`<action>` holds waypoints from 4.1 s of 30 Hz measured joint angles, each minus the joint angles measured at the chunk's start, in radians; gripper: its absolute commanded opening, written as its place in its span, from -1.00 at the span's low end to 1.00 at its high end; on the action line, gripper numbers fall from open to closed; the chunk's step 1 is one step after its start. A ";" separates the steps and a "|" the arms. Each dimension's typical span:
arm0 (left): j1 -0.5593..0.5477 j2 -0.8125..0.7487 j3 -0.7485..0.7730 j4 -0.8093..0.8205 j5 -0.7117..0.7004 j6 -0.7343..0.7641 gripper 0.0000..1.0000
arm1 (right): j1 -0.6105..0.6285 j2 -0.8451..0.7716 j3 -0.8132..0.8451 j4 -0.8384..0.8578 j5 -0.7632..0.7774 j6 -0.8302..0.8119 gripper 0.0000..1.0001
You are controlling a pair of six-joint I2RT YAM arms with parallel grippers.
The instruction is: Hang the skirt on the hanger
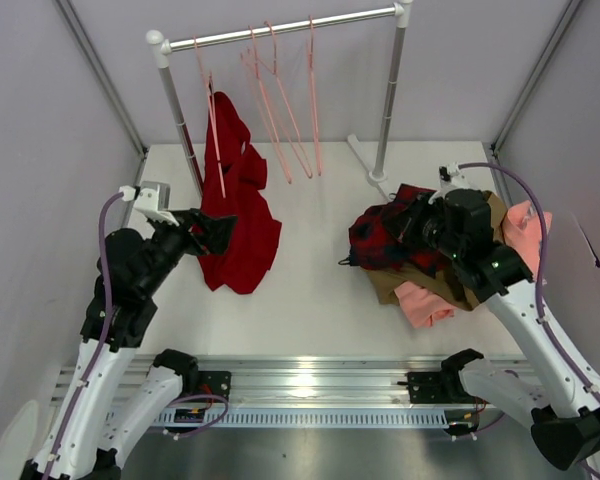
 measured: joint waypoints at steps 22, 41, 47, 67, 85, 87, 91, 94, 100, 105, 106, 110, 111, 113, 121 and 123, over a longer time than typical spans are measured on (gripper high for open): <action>-0.041 0.005 -0.005 -0.076 -0.084 -0.016 0.99 | 0.426 0.298 0.290 0.009 -0.023 -0.148 -1.00; -0.285 0.054 -0.188 -0.118 -0.019 -0.097 0.95 | 0.024 0.104 -0.205 0.045 -0.165 -0.132 -1.00; -0.417 0.217 -0.188 -0.158 -0.174 -0.174 0.91 | -0.014 0.117 -0.238 0.070 -0.222 -0.161 -1.00; -0.586 0.618 -0.152 -0.036 -0.401 -0.184 -0.20 | -0.122 0.149 -0.260 0.122 -0.423 -0.198 -1.00; -0.430 0.384 0.047 -0.211 -0.414 -0.131 -1.00 | -0.057 0.151 -0.274 0.205 -0.435 -0.184 -1.00; -0.430 0.351 0.070 -0.249 -0.403 -0.124 -0.99 | -0.048 0.153 -0.264 0.210 -0.432 -0.178 -1.00; -0.425 0.317 0.110 -0.342 -0.397 -0.118 -0.96 | -0.035 0.198 -0.169 0.231 -0.428 -0.170 -1.00; -0.417 0.298 0.116 -0.394 -0.397 -0.114 -0.96 | -0.034 0.250 -0.106 0.282 -0.431 -0.175 -1.00; -0.415 0.225 -0.024 -0.383 -0.377 -0.123 -0.81 | -0.010 0.416 -0.054 0.309 -0.429 -0.203 -1.00; -0.415 0.229 -0.144 -0.350 -0.344 -0.136 -0.78 | 0.051 0.491 -0.043 0.270 -0.378 -0.241 -0.95; -0.415 0.236 -0.154 -0.342 -0.340 -0.139 -0.75 | 0.057 0.491 -0.039 0.259 -0.372 -0.245 -0.93; -0.415 0.285 -0.166 -0.296 -0.322 -0.141 -0.62 | 0.059 0.489 0.013 0.187 -0.298 -0.269 -0.56; -0.415 0.299 -0.166 -0.282 -0.311 -0.140 -0.57 | 0.059 0.485 0.024 0.167 -0.280 -0.272 -0.46; -0.415 0.322 -0.166 -0.259 -0.297 -0.141 -0.46 | 0.060 0.469 0.052 0.118 -0.242 -0.280 -0.25; -0.415 0.346 -0.156 -0.221 -0.251 -0.130 -0.01 | 0.139 0.277 0.074 -0.038 -0.095 -0.243 0.32; -0.415 0.346 -0.141 -0.220 -0.248 -0.127 0.14 | 0.169 0.223 0.074 -0.079 -0.061 -0.214 0.37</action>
